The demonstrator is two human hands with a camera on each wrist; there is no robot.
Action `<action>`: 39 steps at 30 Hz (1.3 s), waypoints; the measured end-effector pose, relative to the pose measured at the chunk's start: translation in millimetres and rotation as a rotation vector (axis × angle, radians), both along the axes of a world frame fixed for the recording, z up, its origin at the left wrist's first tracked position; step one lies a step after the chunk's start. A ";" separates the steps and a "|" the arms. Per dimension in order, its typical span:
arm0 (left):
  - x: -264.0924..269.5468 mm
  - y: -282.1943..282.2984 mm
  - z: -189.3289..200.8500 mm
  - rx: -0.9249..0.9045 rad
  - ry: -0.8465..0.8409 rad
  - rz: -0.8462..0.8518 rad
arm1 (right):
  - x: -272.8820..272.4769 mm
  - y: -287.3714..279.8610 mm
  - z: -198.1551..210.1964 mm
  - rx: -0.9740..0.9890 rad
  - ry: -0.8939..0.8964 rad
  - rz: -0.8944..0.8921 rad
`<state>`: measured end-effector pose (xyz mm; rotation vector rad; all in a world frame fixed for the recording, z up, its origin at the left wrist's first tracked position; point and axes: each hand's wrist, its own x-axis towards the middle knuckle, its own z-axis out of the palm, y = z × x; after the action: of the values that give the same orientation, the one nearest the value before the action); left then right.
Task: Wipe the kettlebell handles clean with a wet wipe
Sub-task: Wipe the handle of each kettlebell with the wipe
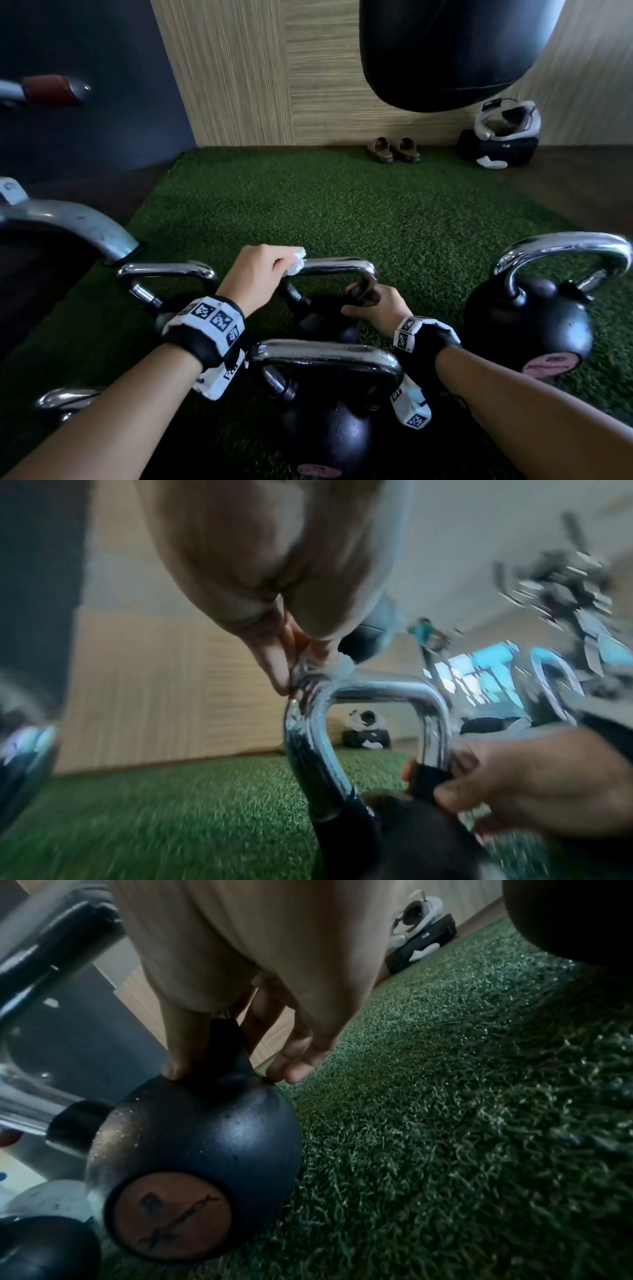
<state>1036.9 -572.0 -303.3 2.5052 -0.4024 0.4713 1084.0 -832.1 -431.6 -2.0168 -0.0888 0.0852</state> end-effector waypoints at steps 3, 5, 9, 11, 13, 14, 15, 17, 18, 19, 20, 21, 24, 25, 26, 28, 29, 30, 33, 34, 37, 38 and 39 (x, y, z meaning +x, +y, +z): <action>-4.9 9.4 -6.8 -0.091 0.045 0.025 | -4.6 -0.3 2.9 0.022 0.013 -0.008; -8.3 11.3 -11.1 -0.093 0.065 0.010 | -6.9 0.0 6.6 0.021 0.021 -0.009; -4.0 24.5 -32.0 -0.372 0.173 0.032 | -9.9 0.2 9.8 -0.006 0.038 -0.014; -5.3 27.7 -42.6 -0.536 0.332 0.033 | -11.6 -0.1 10.4 -0.005 0.038 -0.018; -10.1 27.5 -47.1 -0.600 0.371 0.017 | -10.5 -1.2 9.2 -0.012 0.026 -0.017; -11.6 27.0 -49.5 -0.607 0.349 0.021 | -8.9 -1.6 7.4 -0.016 0.021 -0.019; -11.2 26.6 -52.7 -0.620 0.331 0.028 | -7.3 -2.1 6.2 -0.020 0.021 -0.020; -7.8 26.0 -61.1 -0.685 0.332 0.034 | -4.8 -3.1 2.7 -0.017 0.027 -0.010; -7.3 26.1 -65.4 -0.704 0.344 0.023 | -5.1 -2.4 3.2 -0.012 0.030 -0.013; -7.0 25.8 -70.9 -0.694 0.357 0.006 | -5.9 -1.9 4.1 -0.010 0.037 -0.018; -5.5 26.0 -78.6 -0.641 0.364 0.013 | -5.1 -1.5 4.1 -0.009 0.043 -0.021; -3.9 26.1 -85.6 -0.572 0.370 0.035 | -5.4 -0.7 6.4 -0.017 0.047 -0.023; 1.3 24.3 -101.8 -0.426 0.429 0.103 | -9.1 1.0 13.0 -0.028 0.050 -0.026; 3.0 23.4 -104.6 -0.424 0.447 0.107 | -11.1 1.6 15.3 -0.025 0.054 -0.021; 2.5 23.2 -103.0 -0.445 0.481 0.085 | -12.4 2.4 17.1 -0.023 0.052 -0.014; 2.8 28.7 -102.1 -0.490 0.535 -0.008 | -13.7 2.4 18.7 -0.034 0.050 -0.017; 1.0 30.5 -100.8 -0.532 0.563 -0.051 | -14.0 1.8 19.6 -0.048 0.045 -0.022; -0.5 31.5 -99.0 -0.522 0.565 -0.057 | -12.8 0.3 19.2 -0.068 0.038 -0.022; -0.1 32.3 -100.6 -0.464 0.499 -0.017 | -17.4 -3.6 28.5 -0.176 0.011 -0.003; -0.6 29.1 -98.0 -0.478 0.482 0.007 | -20.5 -6.2 31.5 -0.210 0.000 0.003; 12.1 17.7 -97.6 -0.526 0.439 0.065 | -30.6 -14.7 39.3 -0.310 -0.035 0.035; 17.0 12.9 -95.0 -0.531 0.443 0.073 | -32.4 -16.5 40.7 -0.348 -0.059 0.043; 23.5 8.5 -92.6 -0.536 0.451 0.075 | -34.6 -16.7 42.8 -0.382 -0.090 0.042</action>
<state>1060.4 -563.5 -395.9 2.0210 0.0019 0.0197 1049.4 -848.8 -388.8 -2.4012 -0.1837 0.0399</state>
